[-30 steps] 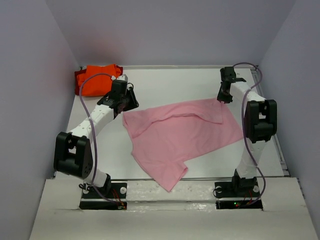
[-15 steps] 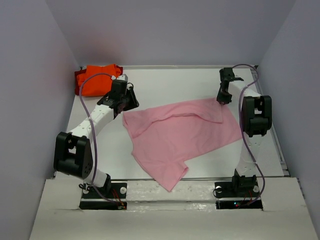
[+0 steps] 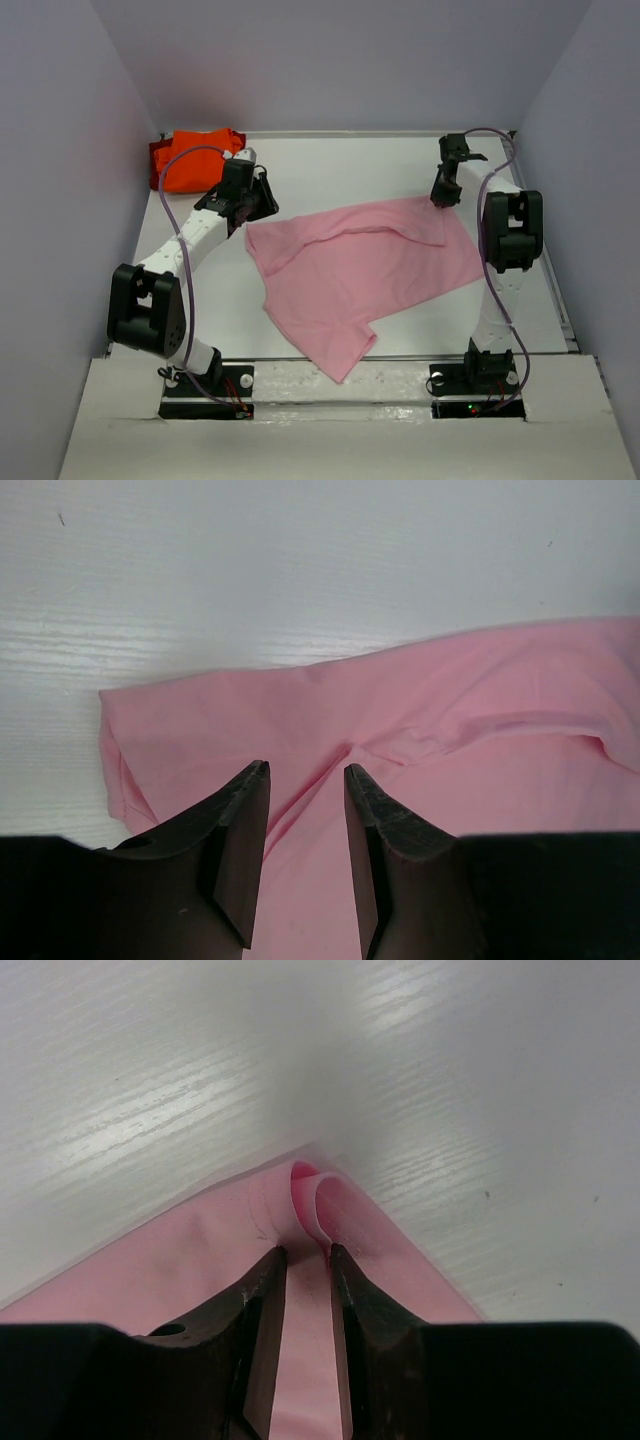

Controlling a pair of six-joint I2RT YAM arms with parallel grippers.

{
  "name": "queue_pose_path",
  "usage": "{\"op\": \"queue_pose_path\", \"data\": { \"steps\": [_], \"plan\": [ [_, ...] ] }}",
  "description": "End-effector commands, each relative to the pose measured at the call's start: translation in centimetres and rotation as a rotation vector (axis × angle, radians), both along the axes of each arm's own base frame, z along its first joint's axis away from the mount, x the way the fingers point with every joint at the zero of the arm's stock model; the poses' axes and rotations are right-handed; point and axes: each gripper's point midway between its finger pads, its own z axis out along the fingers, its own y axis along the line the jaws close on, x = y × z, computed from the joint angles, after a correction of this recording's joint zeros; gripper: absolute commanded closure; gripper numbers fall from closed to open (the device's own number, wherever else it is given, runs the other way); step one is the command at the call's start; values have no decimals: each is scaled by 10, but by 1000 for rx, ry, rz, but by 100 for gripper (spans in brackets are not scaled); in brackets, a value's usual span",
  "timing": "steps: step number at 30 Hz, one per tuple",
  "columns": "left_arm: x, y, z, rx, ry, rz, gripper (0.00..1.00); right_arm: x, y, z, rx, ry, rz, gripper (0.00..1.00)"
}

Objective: Fold and stack the t-shirts
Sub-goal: Fold the tshirt

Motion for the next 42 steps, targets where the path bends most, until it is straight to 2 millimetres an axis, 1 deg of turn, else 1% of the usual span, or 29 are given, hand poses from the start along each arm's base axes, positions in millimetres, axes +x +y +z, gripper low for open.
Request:
{"op": "queue_pose_path", "data": {
  "steps": [1,2,5,6,8,9,14,20,21,24,25,26,28,29,32,34,36,38,41,42],
  "plan": [
    [1,-1,7,-6,-33,-20,55,15,2,1,25,-23,2,70],
    [1,-1,7,-6,-35,-20,55,15,3,-1,31,-21,4,71],
    [1,-1,7,-5,-34,-19,55,16,5,-6,41,-14,8,78],
    [0,-1,7,-6,-33,-20,55,16,5,-7,41,-12,10,87],
    [1,-1,8,-4,-35,-19,55,16,5,-6,41,-16,10,98],
    [1,-1,8,-4,-35,-19,55,17,5,-5,40,-19,11,100],
    [1,-1,7,-6,-33,-22,55,17,7,0,49,-32,17,100],
    [0,-2,7,-8,-34,-24,55,26,11,26,71,-89,32,100],
    [0,-2,6,-9,-32,-24,55,28,12,32,72,-104,34,100],
    [1,-2,6,-8,-33,-24,55,31,14,42,84,-123,47,100],
    [1,-2,6,-9,-32,-24,55,32,15,42,85,-121,49,100],
    [0,-3,6,-11,-32,-29,55,32,16,42,93,-119,56,96],
    [1,-3,5,-10,-31,-28,55,32,18,39,100,-107,61,92],
    [1,-3,6,-13,-31,-29,55,31,20,34,110,-96,65,90],
    [1,-3,5,-12,-30,-30,55,28,22,29,124,-82,68,86],
    [1,-3,6,-10,-32,-30,55,28,22,28,121,-79,66,86],
    [1,-3,5,-12,-30,-30,55,27,22,30,121,-83,68,95],
    [0,-4,5,-13,-28,-32,55,27,21,32,118,-88,67,97],
    [1,-4,4,-12,-27,-33,55,28,23,33,125,-95,76,86],
    [1,-4,5,-13,-30,-35,55,28,23,32,126,-90,78,85]
  ]
}}
